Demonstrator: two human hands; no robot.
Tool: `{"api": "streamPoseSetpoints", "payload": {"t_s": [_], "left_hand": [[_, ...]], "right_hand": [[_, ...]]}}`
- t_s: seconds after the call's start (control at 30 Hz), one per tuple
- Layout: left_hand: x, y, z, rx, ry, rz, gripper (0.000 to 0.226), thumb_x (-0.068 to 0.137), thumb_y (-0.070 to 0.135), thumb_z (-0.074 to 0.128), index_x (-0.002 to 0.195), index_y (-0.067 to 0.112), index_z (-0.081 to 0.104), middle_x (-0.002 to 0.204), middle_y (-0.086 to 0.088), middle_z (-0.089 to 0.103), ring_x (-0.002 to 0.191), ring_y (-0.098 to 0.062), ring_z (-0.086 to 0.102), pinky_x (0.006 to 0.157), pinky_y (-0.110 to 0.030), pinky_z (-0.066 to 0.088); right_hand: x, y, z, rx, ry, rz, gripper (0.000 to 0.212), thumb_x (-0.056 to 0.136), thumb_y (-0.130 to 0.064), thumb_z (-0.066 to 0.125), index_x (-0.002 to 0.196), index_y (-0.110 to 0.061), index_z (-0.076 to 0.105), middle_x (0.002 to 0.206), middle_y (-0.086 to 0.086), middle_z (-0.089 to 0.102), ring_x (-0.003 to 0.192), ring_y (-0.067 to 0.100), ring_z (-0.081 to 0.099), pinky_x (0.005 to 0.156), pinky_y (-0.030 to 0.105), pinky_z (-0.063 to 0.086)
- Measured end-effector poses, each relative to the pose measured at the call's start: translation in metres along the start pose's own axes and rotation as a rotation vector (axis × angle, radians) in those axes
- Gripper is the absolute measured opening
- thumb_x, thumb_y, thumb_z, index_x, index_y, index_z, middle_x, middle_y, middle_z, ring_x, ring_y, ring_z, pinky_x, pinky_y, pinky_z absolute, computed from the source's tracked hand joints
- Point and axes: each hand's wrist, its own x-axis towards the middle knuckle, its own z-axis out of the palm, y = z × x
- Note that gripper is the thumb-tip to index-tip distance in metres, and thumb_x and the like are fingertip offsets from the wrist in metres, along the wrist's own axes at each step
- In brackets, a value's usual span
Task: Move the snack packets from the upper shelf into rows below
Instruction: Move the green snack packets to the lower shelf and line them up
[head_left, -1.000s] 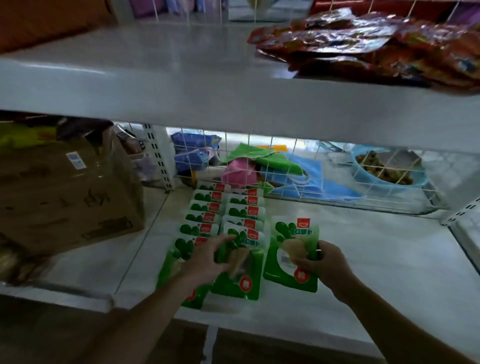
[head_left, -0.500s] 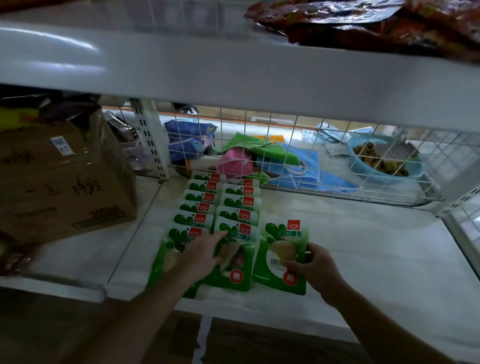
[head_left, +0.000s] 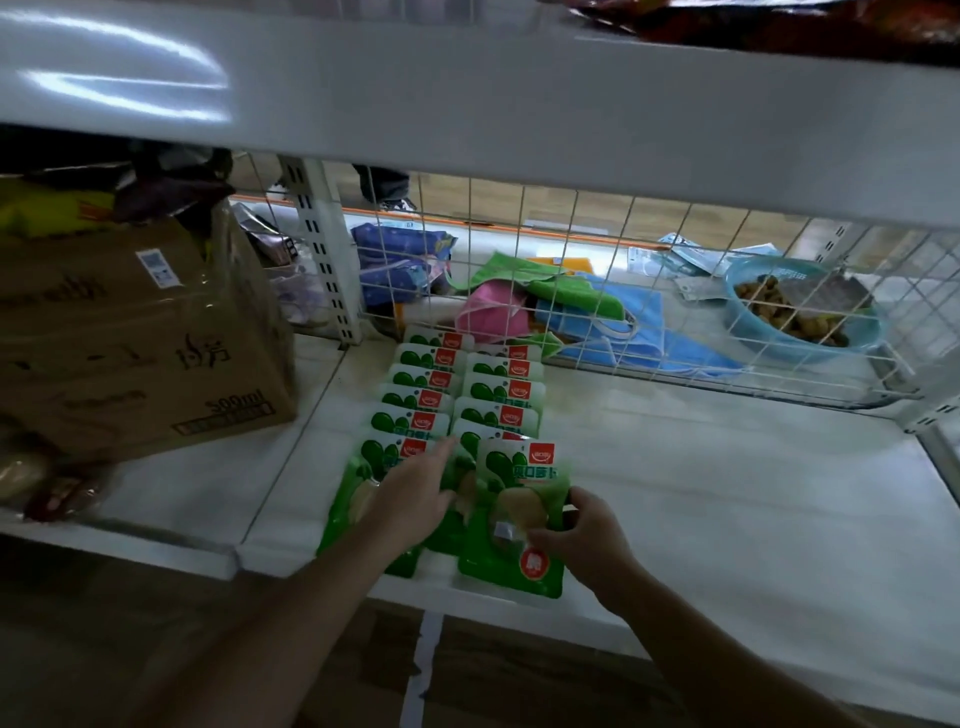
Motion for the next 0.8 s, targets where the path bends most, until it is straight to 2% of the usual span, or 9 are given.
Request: {"api": "streamPoseSetpoints", "payload": {"t_s": [0.07, 0.17, 0.27, 0.37, 0.47, 0.53, 0.63, 0.7, 0.8], "left_hand": [[-0.002, -0.005, -0.005, -0.068, 0.044, -0.029, 0.064, 0.093, 0.014, 0.065, 0.149, 0.025, 0.036, 0.084, 0.009, 0.058, 0.072, -0.009, 0.058, 0.067, -0.023, 0.051], [-0.007, -0.012, -0.015, -0.139, 0.057, -0.033, 0.057, 0.094, 0.01, 0.061, 0.146, 0.024, 0.041, 0.072, 0.009, 0.055, 0.056, -0.003, 0.054, 0.047, -0.013, 0.039], [-0.012, -0.014, -0.023, -0.155, 0.068, -0.021, 0.053, 0.095, 0.011, 0.06, 0.145, 0.022, 0.042, 0.072, 0.015, 0.05, 0.056, 0.002, 0.051, 0.047, -0.009, 0.038], [-0.013, -0.017, -0.024, -0.151, 0.072, -0.035, 0.052, 0.096, 0.015, 0.059, 0.145, 0.021, 0.042, 0.072, 0.009, 0.053, 0.059, -0.002, 0.052, 0.047, -0.011, 0.036], [-0.012, -0.016, -0.023, -0.151, 0.057, -0.032, 0.05, 0.097, 0.014, 0.058, 0.144, 0.02, 0.042, 0.073, 0.01, 0.054, 0.058, -0.001, 0.053, 0.048, -0.01, 0.039], [-0.012, -0.016, -0.022, -0.144, 0.051, -0.028, 0.049, 0.097, 0.013, 0.058, 0.144, 0.019, 0.042, 0.073, 0.008, 0.055, 0.059, -0.003, 0.054, 0.048, -0.011, 0.041], [-0.011, -0.018, -0.019, -0.124, 0.041, -0.039, 0.051, 0.097, 0.015, 0.058, 0.144, 0.022, 0.041, 0.074, 0.002, 0.059, 0.061, -0.01, 0.056, 0.046, -0.014, 0.041], [-0.012, -0.018, -0.017, -0.126, 0.032, -0.042, 0.052, 0.097, 0.015, 0.059, 0.145, 0.023, 0.041, 0.074, 0.0, 0.059, 0.063, -0.013, 0.058, 0.047, -0.015, 0.041], [-0.013, -0.017, -0.015, -0.129, 0.027, -0.038, 0.053, 0.096, 0.015, 0.06, 0.144, 0.023, 0.041, 0.076, -0.001, 0.06, 0.065, -0.012, 0.059, 0.048, -0.015, 0.042]], "right_hand": [[0.002, 0.0, 0.013, -0.039, 0.013, -0.018, 0.035, 0.078, -0.003, 0.078, 0.104, -0.019, 0.06, 0.103, 0.005, 0.068, 0.093, 0.021, 0.07, 0.078, 0.039, 0.062], [0.003, -0.002, 0.03, -0.102, 0.029, -0.078, 0.035, 0.079, -0.004, 0.077, 0.097, -0.028, 0.058, 0.1, -0.001, 0.067, 0.091, 0.015, 0.069, 0.077, 0.033, 0.062], [0.002, 0.002, 0.045, -0.26, 0.075, -0.149, 0.032, 0.081, -0.01, 0.077, 0.096, -0.03, 0.057, 0.095, -0.007, 0.066, 0.085, 0.006, 0.066, 0.069, 0.021, 0.058], [0.001, 0.01, 0.053, -0.357, 0.158, -0.171, 0.022, 0.081, -0.022, 0.078, 0.096, -0.025, 0.061, 0.089, -0.007, 0.067, 0.08, 0.004, 0.066, 0.071, 0.024, 0.06], [0.001, 0.014, 0.054, -0.345, 0.173, -0.153, 0.021, 0.081, -0.028, 0.079, 0.094, -0.026, 0.062, 0.086, -0.007, 0.068, 0.079, 0.004, 0.067, 0.071, 0.026, 0.061], [0.001, 0.016, 0.053, -0.339, 0.162, -0.126, 0.023, 0.081, -0.028, 0.079, 0.093, -0.025, 0.059, 0.087, -0.005, 0.068, 0.079, 0.006, 0.068, 0.072, 0.028, 0.061], [0.0, 0.016, 0.051, -0.346, 0.157, -0.103, 0.032, 0.082, -0.028, 0.079, 0.096, -0.022, 0.05, 0.088, -0.005, 0.064, 0.076, 0.006, 0.067, 0.06, 0.02, 0.058], [-0.002, 0.017, 0.05, -0.326, 0.164, -0.142, 0.039, 0.082, -0.03, 0.078, 0.101, -0.022, 0.046, 0.088, -0.008, 0.061, 0.075, 0.004, 0.067, 0.053, 0.015, 0.054], [-0.003, 0.017, 0.05, -0.372, 0.161, -0.19, 0.04, 0.083, -0.034, 0.076, 0.108, -0.026, 0.047, 0.09, -0.012, 0.06, 0.077, 0.0, 0.065, 0.053, 0.01, 0.05]]}}
